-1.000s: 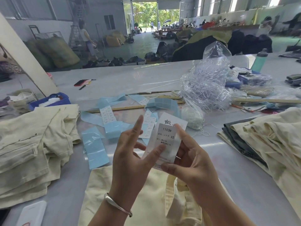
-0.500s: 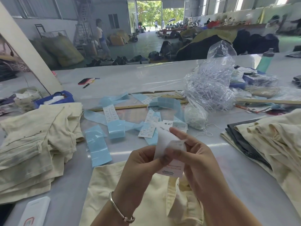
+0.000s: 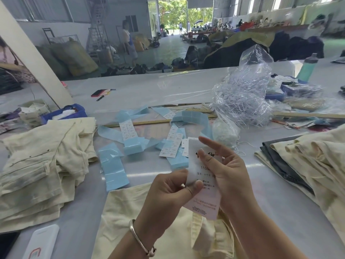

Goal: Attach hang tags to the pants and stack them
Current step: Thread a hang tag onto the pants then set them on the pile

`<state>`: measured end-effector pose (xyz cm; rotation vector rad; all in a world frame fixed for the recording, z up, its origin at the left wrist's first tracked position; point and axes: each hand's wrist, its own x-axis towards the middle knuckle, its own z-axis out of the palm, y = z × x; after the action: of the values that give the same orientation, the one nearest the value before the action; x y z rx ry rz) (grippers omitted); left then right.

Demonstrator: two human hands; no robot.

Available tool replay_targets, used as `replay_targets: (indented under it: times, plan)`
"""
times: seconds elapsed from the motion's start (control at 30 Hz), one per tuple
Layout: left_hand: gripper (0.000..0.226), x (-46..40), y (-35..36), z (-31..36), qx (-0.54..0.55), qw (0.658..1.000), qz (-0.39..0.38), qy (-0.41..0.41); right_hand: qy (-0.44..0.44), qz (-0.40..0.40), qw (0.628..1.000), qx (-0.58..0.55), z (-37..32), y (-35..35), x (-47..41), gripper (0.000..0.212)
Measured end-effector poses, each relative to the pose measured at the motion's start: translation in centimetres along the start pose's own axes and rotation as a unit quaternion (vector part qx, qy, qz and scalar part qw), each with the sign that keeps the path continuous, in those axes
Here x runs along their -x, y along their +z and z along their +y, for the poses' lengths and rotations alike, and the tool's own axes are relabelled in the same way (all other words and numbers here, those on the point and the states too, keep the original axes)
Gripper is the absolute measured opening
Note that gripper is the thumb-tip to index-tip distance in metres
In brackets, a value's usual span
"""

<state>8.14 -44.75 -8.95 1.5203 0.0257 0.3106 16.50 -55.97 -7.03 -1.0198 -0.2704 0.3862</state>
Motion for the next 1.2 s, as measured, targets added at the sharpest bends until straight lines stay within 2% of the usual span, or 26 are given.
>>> replay_targets:
  times: [0.1, 0.2, 0.33, 0.43, 0.57, 0.67, 0.77, 0.83, 0.9, 0.97, 1.03, 1.1, 1.2]
  plan:
    - [0.022, -0.3, 0.0, -0.3, 0.003, 0.998, -0.028, -0.047, -0.021, 0.033, 0.998, 0.053, 0.3, -0.3, -0.4, 0.025]
    - [0.021, -1.4, 0.5, -0.6, 0.008, 0.997, -0.004, -0.072, -0.033, 0.033, 0.995, 0.094, 0.9, -0.8, -1.0, 0.017]
    - [0.019, -3.0, 1.2, -1.8, 0.066, 0.995, 0.021, -0.073, -0.017, 0.026, 0.996, 0.085, 2.1, -2.0, -2.2, 0.021]
    - [0.022, -4.1, 2.0, -3.5, 0.058, 0.994, 0.046, -0.080, -0.015, 0.034, 0.993, 0.110, 3.1, -4.2, -3.5, 0.028]
    - [0.043, -5.7, 2.7, -5.7, 0.010, 0.990, 0.086, -0.116, 0.006, 0.109, 0.971, 0.210, 5.4, -9.6, -7.4, 0.021]
    - [0.023, -7.1, 2.7, -7.2, -0.006, 0.985, 0.096, -0.141, 0.016, 0.131, 0.921, 0.367, 6.5, -15.3, -11.8, 0.003]
    - [0.019, -8.6, 2.9, -8.5, 0.005, 0.977, 0.139, -0.161, 0.023, 0.154, 0.827, 0.541, 7.2, -20.5, -16.4, 0.016]
    - [0.021, -9.6, 3.0, -9.3, 0.013, 0.970, 0.163, -0.177, 0.042, 0.147, 0.783, 0.603, 7.8, -22.9, -19.1, 0.015]
    - [0.014, -10.4, 3.1, -9.8, 0.003, 0.967, 0.179, -0.180, 0.068, 0.095, 0.755, 0.645, 8.6, -24.6, -21.5, 0.013]
    - [0.015, -11.1, 3.2, -10.4, -0.006, 0.964, 0.190, -0.185, 0.099, 0.020, 0.720, 0.686, 9.4, -25.5, -23.7, 0.030]
    - [0.018, -11.6, 3.5, -10.9, -0.007, 0.962, 0.192, -0.196, 0.110, -0.019, 0.696, 0.710, 9.9, -25.6, -25.6, 0.040]
    - [0.022, -12.0, 3.9, -11.6, -0.012, 0.960, 0.191, -0.206, 0.099, -0.029, 0.683, 0.723, 10.2, -25.3, -26.9, 0.033]
    - [0.020, -12.7, 4.5, -12.4, -0.022, 0.959, 0.188, -0.213, 0.096, -0.033, 0.669, 0.736, 10.7, -25.1, -28.1, 0.009]
